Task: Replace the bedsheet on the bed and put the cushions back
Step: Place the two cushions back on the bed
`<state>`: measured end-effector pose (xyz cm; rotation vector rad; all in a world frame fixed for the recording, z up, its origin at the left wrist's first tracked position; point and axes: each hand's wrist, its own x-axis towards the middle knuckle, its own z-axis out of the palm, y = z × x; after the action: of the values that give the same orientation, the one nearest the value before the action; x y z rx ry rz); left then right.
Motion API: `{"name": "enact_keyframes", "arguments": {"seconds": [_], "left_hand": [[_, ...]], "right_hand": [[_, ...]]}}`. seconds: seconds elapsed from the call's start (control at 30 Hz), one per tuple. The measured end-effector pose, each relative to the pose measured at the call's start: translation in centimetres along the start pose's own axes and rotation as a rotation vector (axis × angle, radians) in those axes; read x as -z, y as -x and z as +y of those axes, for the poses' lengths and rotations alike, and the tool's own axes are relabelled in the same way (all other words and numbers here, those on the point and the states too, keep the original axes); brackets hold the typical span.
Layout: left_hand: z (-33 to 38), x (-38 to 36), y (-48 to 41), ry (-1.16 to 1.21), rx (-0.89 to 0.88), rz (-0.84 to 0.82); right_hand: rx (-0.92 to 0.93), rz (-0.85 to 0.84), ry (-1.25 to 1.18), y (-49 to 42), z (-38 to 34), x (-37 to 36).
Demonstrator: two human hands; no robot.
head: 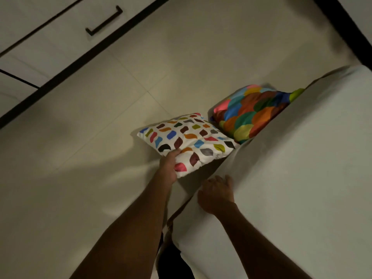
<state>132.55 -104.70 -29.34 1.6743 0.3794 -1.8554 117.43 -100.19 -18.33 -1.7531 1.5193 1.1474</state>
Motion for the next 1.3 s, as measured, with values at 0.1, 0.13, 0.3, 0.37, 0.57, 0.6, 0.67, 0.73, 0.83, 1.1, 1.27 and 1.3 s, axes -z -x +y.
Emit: {"name": "enact_keyframes", "arguments": {"seconds": [0.1,0.13,0.3,0.37,0.57,0.6,0.67,0.73,0.83,1.1,1.27,1.3], "left_hand": [[1.6,0.6,1.9,0.035,-0.030,-0.026],[1.9,1.0,2.6,0.059,-0.037,-0.030],[2.6,3.7,8.0,0.161,-0.100,-0.040],[3.0,4.5,11.2,0.170,-0.109,-0.052],[5.7,5.6,24.5,0.138,-0.128,-0.176],[6.0,5.7,27.0,0.124,-0.129,-0.208],[6.8,5.8,31.9,0.080,-0.118,-0.259],[7.5,5.5,35.8,-0.015,-0.112,-0.307],[7.4,4.5,41.2,-0.149,-0.096,-0.368],[4.4,-2.6,52.7,-0.501,-0.112,-0.574],[-0.4,-5.5,56.7,-0.729,-0.198,-0.612],[-1.9,-5.7,57.2,-0.763,-0.216,-0.627]], "right_hand": [[-0.015,-0.022,-0.032,1.0,-0.4,0.9],[-0.019,-0.013,-0.052,1.4,-0.4,1.1],[-0.026,0.041,-0.207,5.0,0.2,4.2],[-0.047,0.061,-0.316,7.2,0.7,6.7],[-0.109,0.311,-1.007,16.6,2.9,15.3],[-0.161,0.404,-1.201,19.1,3.3,17.1],[-0.259,0.598,-1.492,23.6,4.5,20.7],[-0.333,0.748,-1.511,27.0,6.4,23.1],[-0.430,0.684,-1.235,31.5,10.3,23.3],[-0.614,0.515,-0.979,44.5,18.0,15.9],[-0.593,0.593,-1.473,51.2,21.1,9.3],[-0.566,0.623,-1.551,52.7,21.7,7.3]]}}
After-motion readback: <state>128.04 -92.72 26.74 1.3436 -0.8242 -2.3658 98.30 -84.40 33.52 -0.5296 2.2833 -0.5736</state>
